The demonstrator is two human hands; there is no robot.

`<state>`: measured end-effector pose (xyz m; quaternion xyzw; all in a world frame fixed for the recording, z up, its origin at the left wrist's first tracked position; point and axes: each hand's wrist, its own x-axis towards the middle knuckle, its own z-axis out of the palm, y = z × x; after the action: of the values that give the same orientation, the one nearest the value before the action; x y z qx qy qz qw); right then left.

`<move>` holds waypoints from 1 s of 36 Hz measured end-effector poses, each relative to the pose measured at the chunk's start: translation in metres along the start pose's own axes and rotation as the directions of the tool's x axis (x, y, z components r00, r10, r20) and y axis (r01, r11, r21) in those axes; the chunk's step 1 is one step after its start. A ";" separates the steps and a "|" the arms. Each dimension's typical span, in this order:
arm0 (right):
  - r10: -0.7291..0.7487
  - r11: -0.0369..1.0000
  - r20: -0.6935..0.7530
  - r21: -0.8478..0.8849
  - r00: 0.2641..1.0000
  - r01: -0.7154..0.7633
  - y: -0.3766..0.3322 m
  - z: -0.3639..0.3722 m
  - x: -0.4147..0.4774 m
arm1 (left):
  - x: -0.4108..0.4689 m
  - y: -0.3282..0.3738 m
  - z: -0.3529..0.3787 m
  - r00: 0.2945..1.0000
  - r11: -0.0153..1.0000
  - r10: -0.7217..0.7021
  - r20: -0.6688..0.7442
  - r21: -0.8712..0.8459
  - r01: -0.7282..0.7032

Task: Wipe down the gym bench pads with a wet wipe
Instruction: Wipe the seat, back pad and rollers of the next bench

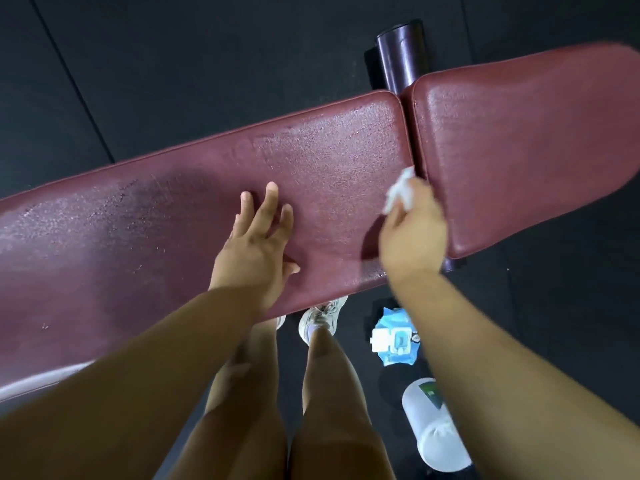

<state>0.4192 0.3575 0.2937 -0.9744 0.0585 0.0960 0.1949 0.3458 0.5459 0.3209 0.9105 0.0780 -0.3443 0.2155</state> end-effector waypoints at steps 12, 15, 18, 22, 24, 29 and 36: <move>-0.063 0.998 0.078 0.009 0.995 0.062 0.037 -0.017 -0.001 | 0.000 -0.005 0.003 0.999 0.996 0.046 -0.021 0.075 -0.044; 0.113 0.993 -0.007 0.038 0.994 -0.112 0.021 -0.006 -0.029 | -0.001 -0.005 0.004 0.998 0.998 0.048 -0.037 0.053 -0.046; -0.160 0.987 0.230 0.068 0.960 0.148 -0.005 0.018 -0.079 | -0.002 -0.004 0.001 0.999 0.999 0.035 -0.017 0.029 -0.034; -0.434 0.886 0.372 0.008 0.821 0.464 0.001 0.015 -0.102 | -0.006 -0.008 0.000 0.998 0.998 0.047 -0.030 0.031 -0.046; -0.402 0.889 0.371 -0.060 0.837 0.454 0.027 0.010 -0.083 | -0.011 -0.011 0.001 0.997 0.999 0.044 -0.056 0.034 -0.042; 0.066 0.991 0.031 0.116 0.997 -0.069 0.060 -0.014 -0.051 | -0.032 -0.031 0.010 0.993 0.996 -0.074 -0.096 0.034 0.077; -0.156 0.988 0.297 0.034 0.942 0.153 -0.017 0.035 -0.126 | -0.048 -0.048 0.015 0.996 0.995 -0.071 -0.053 0.065 0.074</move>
<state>0.2927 0.3963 0.2947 -0.9491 -0.0477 0.2265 0.2134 0.2874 0.5823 0.3264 0.9222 0.1049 -0.3310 0.1700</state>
